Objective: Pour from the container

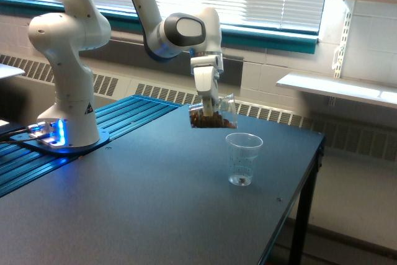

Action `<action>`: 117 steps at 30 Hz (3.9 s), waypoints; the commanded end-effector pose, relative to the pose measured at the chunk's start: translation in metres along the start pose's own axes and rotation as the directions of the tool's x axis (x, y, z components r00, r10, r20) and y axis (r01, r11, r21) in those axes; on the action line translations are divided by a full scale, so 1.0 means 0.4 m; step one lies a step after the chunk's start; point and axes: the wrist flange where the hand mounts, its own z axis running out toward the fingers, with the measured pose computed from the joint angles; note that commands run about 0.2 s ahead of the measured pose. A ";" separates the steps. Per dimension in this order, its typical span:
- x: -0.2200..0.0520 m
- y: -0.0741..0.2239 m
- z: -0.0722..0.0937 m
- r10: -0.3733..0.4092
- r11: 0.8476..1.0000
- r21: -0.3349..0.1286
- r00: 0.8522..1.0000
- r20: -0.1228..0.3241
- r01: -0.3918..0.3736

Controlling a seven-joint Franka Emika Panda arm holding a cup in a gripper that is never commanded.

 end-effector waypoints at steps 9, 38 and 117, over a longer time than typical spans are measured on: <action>0.034 0.011 -0.020 0.050 0.999 0.003 0.999 -0.014 -0.050; 0.165 0.060 -0.081 -0.027 0.998 -0.063 0.999 -0.038 0.025; 0.127 0.027 -0.062 -0.216 0.965 -0.152 0.976 -0.011 0.212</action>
